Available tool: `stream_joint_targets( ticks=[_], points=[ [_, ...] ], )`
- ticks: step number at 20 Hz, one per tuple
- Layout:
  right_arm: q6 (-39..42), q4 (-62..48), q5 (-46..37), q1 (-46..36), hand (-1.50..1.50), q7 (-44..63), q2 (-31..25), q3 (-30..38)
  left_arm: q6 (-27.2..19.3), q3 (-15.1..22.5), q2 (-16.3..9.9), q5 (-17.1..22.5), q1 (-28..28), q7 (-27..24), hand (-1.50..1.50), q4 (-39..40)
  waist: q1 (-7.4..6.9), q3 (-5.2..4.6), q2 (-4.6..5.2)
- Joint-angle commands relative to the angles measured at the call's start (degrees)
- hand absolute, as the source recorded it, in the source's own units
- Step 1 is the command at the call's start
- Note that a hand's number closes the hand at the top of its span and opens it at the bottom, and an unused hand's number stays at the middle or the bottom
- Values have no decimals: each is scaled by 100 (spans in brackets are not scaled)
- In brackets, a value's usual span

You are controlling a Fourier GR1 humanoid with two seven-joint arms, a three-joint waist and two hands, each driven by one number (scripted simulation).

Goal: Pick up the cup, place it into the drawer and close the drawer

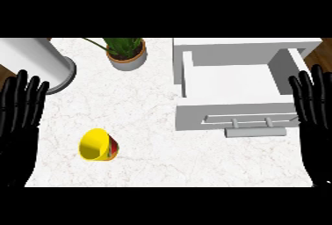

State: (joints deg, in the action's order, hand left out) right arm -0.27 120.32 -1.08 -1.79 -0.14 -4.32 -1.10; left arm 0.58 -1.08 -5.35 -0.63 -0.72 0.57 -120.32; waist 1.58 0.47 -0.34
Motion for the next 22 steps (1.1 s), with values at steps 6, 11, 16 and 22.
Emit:
stream_joint_targets(
  ticks=[6,11,16,22],
  points=[
    [154,63,149,212,-150,-153,-64,94,2311,248,-823,2172,-292,-293,-150,-199,-160,-58,11],
    [593,-508,262,-172,-150,493,-317,-183,2251,-260,-856,3366,-144,597,-150,978,-172,-51,50],
    [577,-864,265,-327,-150,380,-193,-79,2788,-636,-998,3222,134,208,-150,2062,-155,-49,39],
    [685,-1148,378,-738,-150,385,-312,189,3139,-626,-889,2427,40,-389,-150,2960,-157,-49,36]
  ],
)
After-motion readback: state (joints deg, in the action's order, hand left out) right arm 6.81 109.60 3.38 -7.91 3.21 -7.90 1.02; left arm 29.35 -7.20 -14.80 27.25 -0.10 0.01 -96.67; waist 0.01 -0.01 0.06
